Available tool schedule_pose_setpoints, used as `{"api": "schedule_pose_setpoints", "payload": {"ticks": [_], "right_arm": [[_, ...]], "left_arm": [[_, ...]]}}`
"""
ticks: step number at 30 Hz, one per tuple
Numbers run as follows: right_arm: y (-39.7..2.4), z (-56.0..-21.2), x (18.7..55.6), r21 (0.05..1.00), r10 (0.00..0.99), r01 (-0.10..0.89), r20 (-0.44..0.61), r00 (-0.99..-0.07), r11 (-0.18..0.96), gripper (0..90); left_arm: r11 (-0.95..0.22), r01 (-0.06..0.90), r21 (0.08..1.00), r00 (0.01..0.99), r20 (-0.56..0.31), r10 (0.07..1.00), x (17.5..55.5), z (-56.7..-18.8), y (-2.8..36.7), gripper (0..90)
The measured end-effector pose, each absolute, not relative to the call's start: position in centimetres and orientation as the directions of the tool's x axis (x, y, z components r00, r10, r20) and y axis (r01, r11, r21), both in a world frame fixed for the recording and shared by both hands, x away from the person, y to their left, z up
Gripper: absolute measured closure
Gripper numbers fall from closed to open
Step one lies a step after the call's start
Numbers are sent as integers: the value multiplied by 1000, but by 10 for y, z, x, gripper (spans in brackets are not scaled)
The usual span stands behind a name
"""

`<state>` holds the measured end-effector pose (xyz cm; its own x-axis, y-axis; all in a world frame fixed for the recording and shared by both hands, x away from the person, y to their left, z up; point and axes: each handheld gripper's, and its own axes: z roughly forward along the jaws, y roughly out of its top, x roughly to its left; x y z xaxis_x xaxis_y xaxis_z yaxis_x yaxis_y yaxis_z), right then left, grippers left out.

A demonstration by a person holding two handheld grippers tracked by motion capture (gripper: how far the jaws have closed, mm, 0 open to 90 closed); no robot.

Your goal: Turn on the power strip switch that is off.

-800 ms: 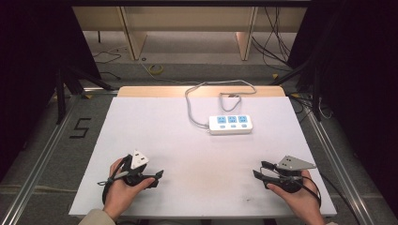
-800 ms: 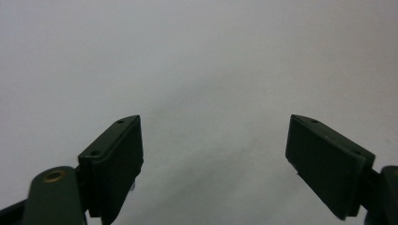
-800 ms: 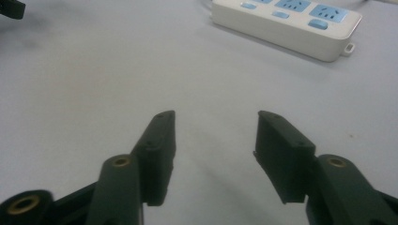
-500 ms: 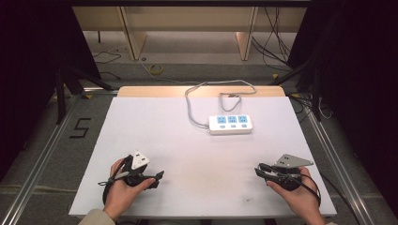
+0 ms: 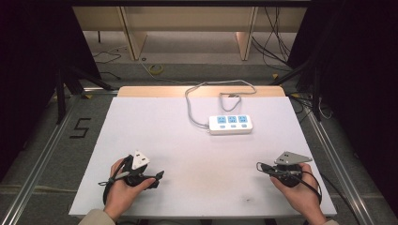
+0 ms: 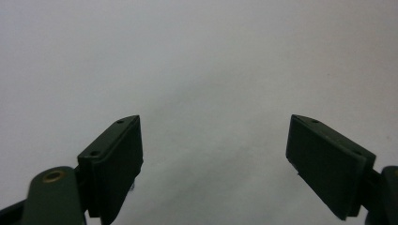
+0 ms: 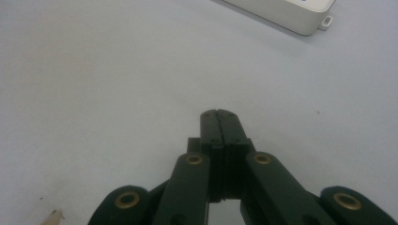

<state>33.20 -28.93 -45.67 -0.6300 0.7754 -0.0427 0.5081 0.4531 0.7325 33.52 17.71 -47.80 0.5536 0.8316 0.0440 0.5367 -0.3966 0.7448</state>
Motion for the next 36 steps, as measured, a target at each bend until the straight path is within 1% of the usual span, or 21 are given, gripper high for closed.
{"api": "schedule_pose_setpoints", "payload": {"ticks": [20,36], "right_arm": [[-286,-441,358,654,798,597,-18,-603,465,900],[-281,-427,379,611,800,624,-25,-600,487,900]], "left_arm": [[-399,536,744,555,46,831,335,-479,176,188],[-400,534,745,555,49,831,335,-479,176,188]]}}
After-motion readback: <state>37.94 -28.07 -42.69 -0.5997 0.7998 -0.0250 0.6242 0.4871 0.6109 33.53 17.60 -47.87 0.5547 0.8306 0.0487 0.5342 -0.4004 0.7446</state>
